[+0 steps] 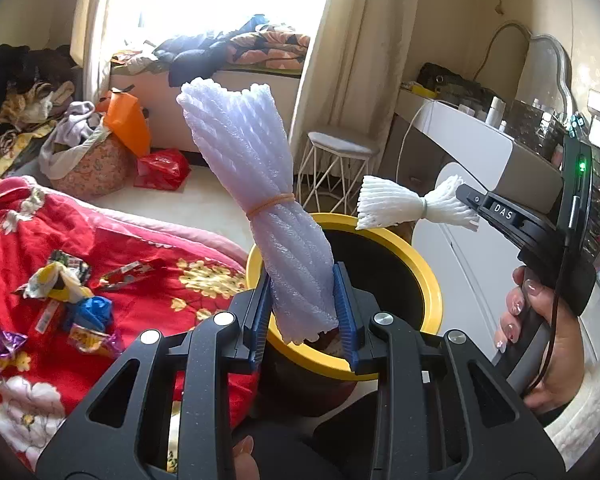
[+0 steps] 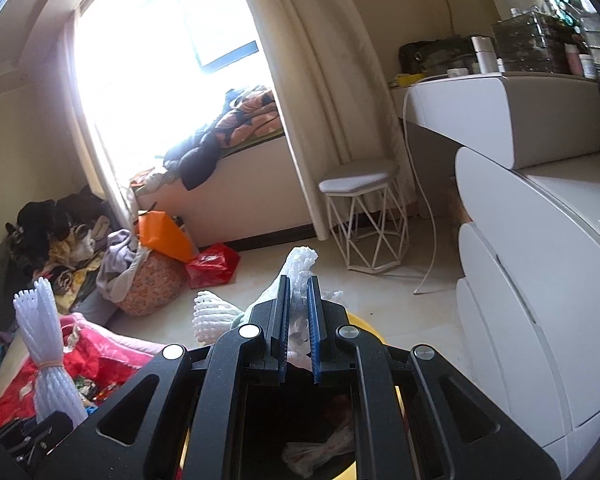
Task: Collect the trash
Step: 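Carry both held foam sleeves over the trash bin, then open both tools to drop the foam sleeves into the bin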
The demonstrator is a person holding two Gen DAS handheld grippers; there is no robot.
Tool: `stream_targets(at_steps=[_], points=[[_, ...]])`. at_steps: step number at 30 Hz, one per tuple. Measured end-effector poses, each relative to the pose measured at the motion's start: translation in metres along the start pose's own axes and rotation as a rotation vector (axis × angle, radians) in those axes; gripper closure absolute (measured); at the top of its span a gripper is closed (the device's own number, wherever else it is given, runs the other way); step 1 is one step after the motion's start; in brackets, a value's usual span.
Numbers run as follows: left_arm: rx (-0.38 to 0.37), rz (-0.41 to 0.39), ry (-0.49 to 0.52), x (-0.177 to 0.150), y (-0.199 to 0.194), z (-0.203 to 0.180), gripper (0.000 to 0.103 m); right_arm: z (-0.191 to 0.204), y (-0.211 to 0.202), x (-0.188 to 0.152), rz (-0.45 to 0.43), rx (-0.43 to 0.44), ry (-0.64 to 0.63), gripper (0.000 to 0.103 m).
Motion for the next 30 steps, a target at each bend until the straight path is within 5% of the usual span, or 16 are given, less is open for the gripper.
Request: stream_targets(at_steps=[25,28,30], points=[[-0.074,0.128,0.046,-0.005,0.065,-0.024,0.078,-0.021,0.033,-0.015,0.106,-0.082,-0.011,0.094],[-0.087,0.146,0.045,-0.004,0.075,-0.026,0.074,-0.022,0.038,-0.017,0.133,-0.043,0.003,0.09],[-0.072,0.145,0.048,-0.003,0.079,-0.026,0.062,-0.023,0.038,-0.017,0.137,-0.031,0.015,0.073]])
Point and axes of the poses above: each gripper's, at about its wrist camera, not at the fingertips, and y roughly the way its jaws point, z to its left, x to its top, the point moved 3 cm from there along y, roughly the way its jaws point, and after that the axes turned 9 degrees about z, right-handed, at the moved point
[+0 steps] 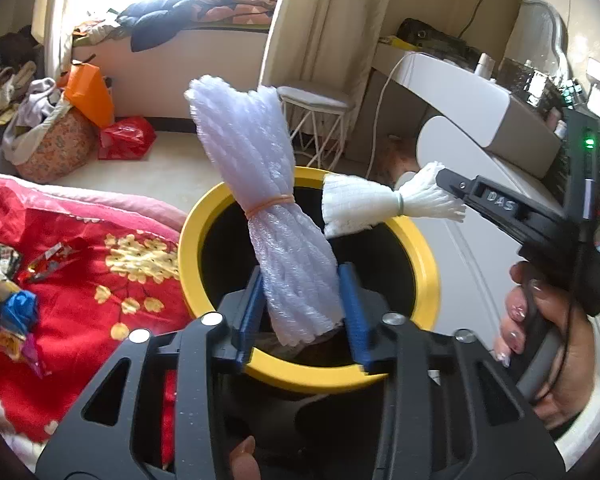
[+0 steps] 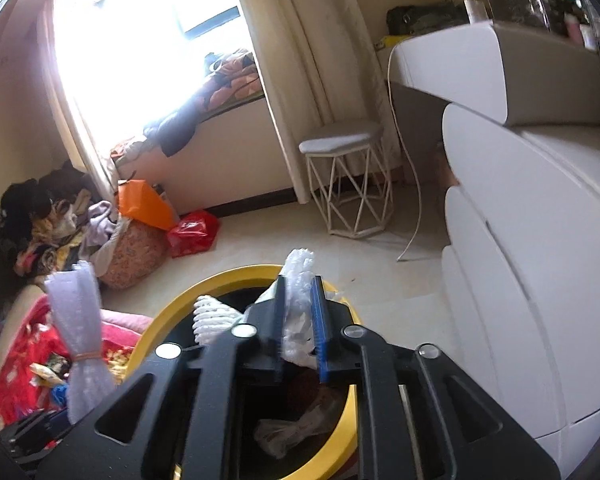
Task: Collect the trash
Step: 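Open both tools to drop the foam sleeves into the bin, then move both tools back toward the candy wrappers on the bed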
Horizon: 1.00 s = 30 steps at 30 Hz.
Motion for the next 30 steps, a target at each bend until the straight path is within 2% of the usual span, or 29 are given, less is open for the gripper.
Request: stream_targets(at_steps=[1,2,3,4,6,10,18,30], points=[[0.002,-0.001,-0.002,0.001,0.001,0.001,0.055,0.0,-0.001,0.001,-0.002,0.0,0.004,0.07],[0.0,-0.003,-0.005,0.001,0.001,0.001,0.053,-0.001,-0.001,0.001,-0.005,0.008,0.011,0.065],[0.002,-0.006,-0.007,0.001,0.001,0.002,0.046,-0.002,-0.001,0.001,-0.004,0.014,0.014,0.063],[0.012,-0.011,-0.01,0.001,0.0,0.003,0.034,-0.002,-0.001,0.001,-0.003,0.015,0.016,0.062],[0.017,-0.02,-0.024,0.0,-0.004,0.006,0.026,-0.002,-0.001,0.001,-0.003,0.017,0.02,0.055],[0.028,-0.049,-0.029,-0.002,-0.015,0.008,0.011,0.002,-0.001,0.002,-0.003,0.035,0.011,0.049],[0.08,-0.105,-0.04,-0.006,-0.039,0.014,0.011,0.018,-0.007,0.002,-0.02,0.067,-0.029,0.039],[0.16,-0.178,-0.105,-0.013,-0.075,0.042,0.011,0.046,-0.02,0.001,-0.049,0.133,-0.092,0.031]])
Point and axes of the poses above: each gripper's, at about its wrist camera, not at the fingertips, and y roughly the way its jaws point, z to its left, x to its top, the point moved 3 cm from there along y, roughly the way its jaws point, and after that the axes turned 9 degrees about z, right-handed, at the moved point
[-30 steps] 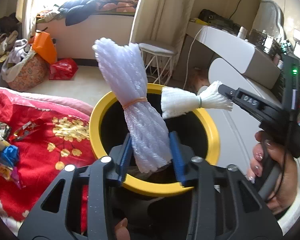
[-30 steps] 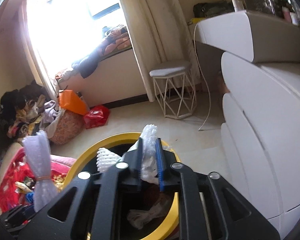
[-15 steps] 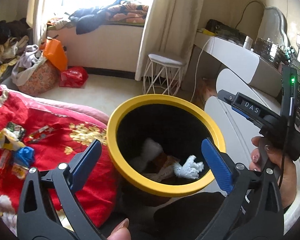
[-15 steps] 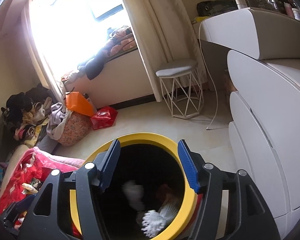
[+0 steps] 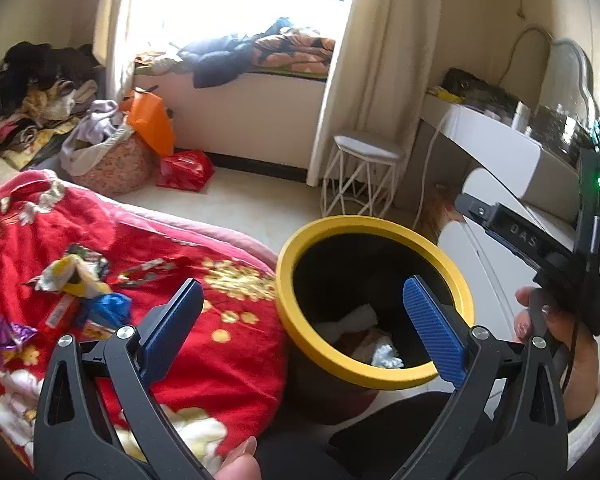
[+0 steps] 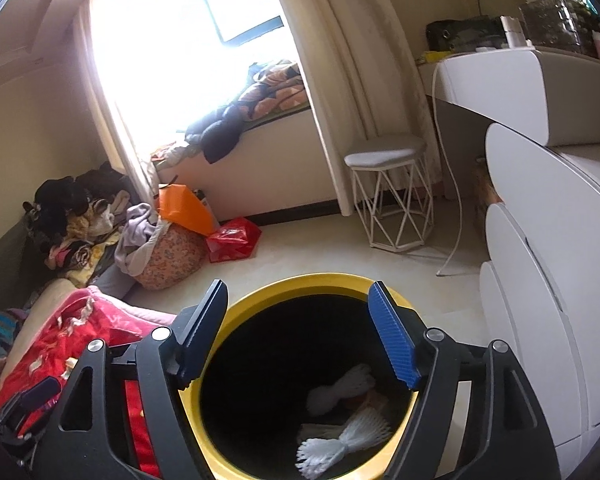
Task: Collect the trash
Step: 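Move both tools back toward the candy wrappers on the bed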
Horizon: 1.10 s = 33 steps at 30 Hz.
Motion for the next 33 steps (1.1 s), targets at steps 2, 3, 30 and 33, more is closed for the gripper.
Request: stream_targets(at_steps=[2,3,30,33], points=[[0.013,-0.013,-0.013,0.0,-0.005,0.008,0.011,0.007,-0.001,0.0,-0.001,0.011,-0.013,0.031],[0.021,-0.019,-0.021,0.001,-0.008,0.013,0.011,0.011,-0.001,-0.001,0.0,0.022,-0.02,0.03],[0.153,-0.121,-0.26,0.004,-0.052,0.128,0.011,0.12,-0.003,-0.017,0.043,0.189,-0.218,0.026],[0.168,-0.127,-0.282,0.003,-0.056,0.14,0.011,0.13,-0.001,-0.018,0.052,0.203,-0.231,0.026]])
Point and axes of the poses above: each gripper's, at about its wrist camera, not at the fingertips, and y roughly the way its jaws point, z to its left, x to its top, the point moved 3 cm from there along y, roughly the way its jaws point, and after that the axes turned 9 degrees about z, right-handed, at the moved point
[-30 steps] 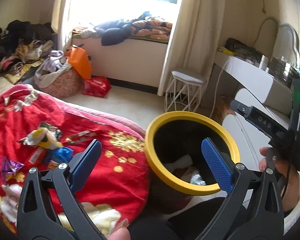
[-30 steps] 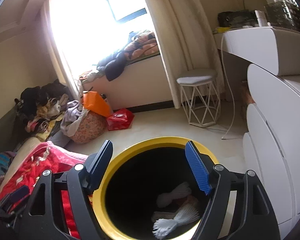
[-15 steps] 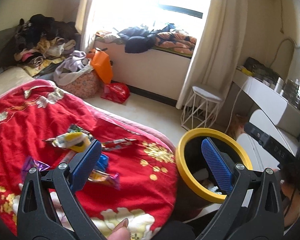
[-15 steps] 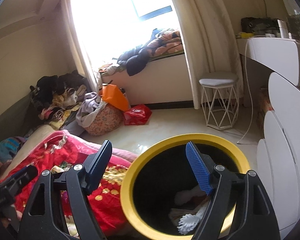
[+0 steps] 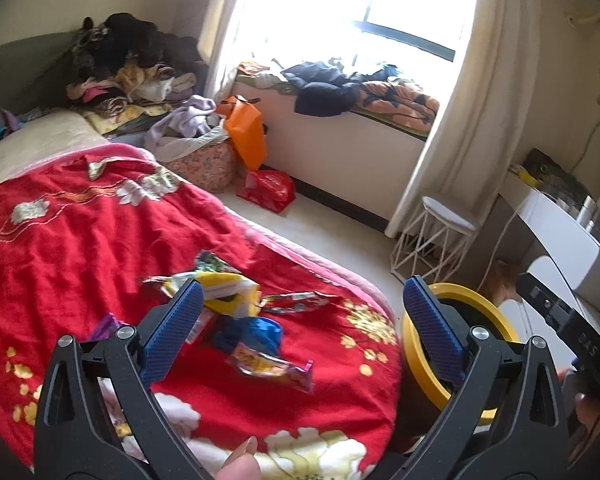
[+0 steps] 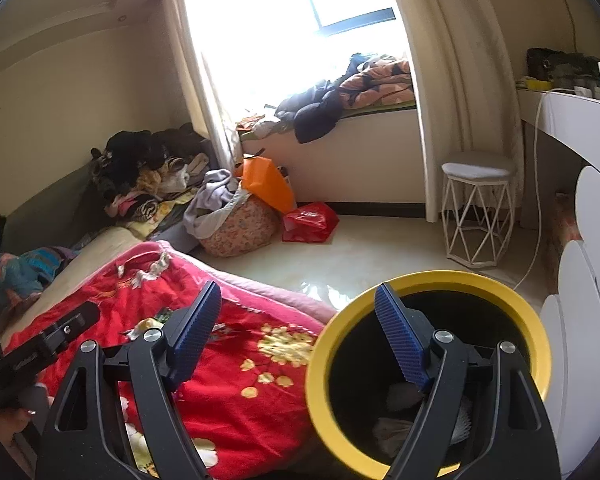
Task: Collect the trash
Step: 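Move both tools back toward the candy wrappers on the bed, then grasp the yellow-white wrapper with the left tool while the right tool grasps a purple wrapper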
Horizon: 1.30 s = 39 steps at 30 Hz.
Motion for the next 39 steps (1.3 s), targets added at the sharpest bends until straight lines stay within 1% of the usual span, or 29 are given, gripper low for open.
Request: stream_targets(at_steps=[7,14,19,23,27,31,32,37,39], points=[[0.035,-0.005,-0.061,0.007,-0.003,0.03,0.011,0.026,0.007,0.002,0.015,0.044,-0.056,0.024],[0.078,0.001,-0.12,0.011,-0.003,0.061,0.011,0.056,0.027,-0.003,0.078,0.12,-0.106,0.024],[0.117,0.026,-0.165,0.011,0.003,0.083,0.011,0.079,0.051,-0.004,0.136,0.151,-0.132,0.024],[0.14,0.046,-0.199,0.011,0.007,0.1,0.011,0.093,0.071,0.001,0.173,0.176,-0.127,0.024],[0.147,0.067,-0.224,0.014,0.012,0.114,0.011,0.1,0.083,-0.002,0.198,0.192,-0.118,0.024],[0.146,0.105,-0.236,0.016,0.023,0.122,0.011,0.102,0.095,-0.015,0.24,0.222,-0.115,0.024],[0.144,0.115,-0.236,0.016,0.025,0.123,0.012,0.103,0.097,-0.018,0.248,0.226,-0.119,0.024],[0.103,0.189,-0.261,0.016,0.049,0.125,0.031,0.11,0.107,-0.035,0.298,0.252,-0.148,0.024],[0.088,0.212,-0.274,0.016,0.057,0.125,0.035,0.113,0.11,-0.04,0.31,0.262,-0.165,0.024]])
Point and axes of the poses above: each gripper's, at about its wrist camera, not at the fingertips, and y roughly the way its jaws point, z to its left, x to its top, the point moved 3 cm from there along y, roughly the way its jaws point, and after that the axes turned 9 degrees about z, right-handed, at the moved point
